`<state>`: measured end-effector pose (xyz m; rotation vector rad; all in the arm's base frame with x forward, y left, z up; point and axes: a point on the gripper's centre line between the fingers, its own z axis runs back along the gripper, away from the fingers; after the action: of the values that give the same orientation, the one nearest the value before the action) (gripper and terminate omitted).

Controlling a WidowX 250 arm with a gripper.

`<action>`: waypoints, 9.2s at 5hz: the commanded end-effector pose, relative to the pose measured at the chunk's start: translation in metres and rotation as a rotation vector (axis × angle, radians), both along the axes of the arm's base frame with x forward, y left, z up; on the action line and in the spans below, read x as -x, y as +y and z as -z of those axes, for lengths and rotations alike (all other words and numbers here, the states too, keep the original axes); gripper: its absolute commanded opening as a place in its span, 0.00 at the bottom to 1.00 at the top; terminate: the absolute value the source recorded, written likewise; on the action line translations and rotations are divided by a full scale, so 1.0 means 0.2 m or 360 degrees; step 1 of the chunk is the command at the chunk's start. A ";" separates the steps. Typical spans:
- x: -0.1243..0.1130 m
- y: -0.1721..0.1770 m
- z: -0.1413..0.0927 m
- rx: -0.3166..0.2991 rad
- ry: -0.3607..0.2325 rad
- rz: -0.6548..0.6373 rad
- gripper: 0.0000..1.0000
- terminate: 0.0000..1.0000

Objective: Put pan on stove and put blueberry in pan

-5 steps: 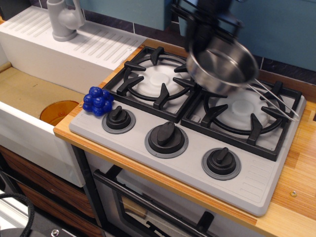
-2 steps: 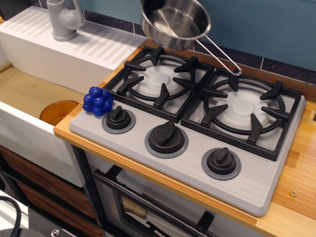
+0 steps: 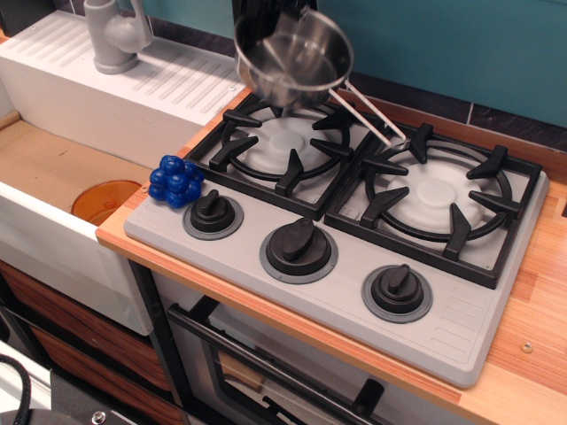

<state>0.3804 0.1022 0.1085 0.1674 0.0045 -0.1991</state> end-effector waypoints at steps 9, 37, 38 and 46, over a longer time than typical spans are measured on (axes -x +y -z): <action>0.09 -0.03 -0.16 -0.0082 -0.0060 0.0066 1.00 0.00; 0.20 -0.12 -0.12 -0.0017 -0.0133 -0.0093 0.00 0.00; 0.20 -0.14 -0.11 -0.0011 -0.0150 -0.0090 0.00 0.00; 0.25 -0.21 -0.14 -0.0019 -0.0144 -0.0090 1.00 0.00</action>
<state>0.3201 0.0613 0.1157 0.1664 -0.0074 -0.1361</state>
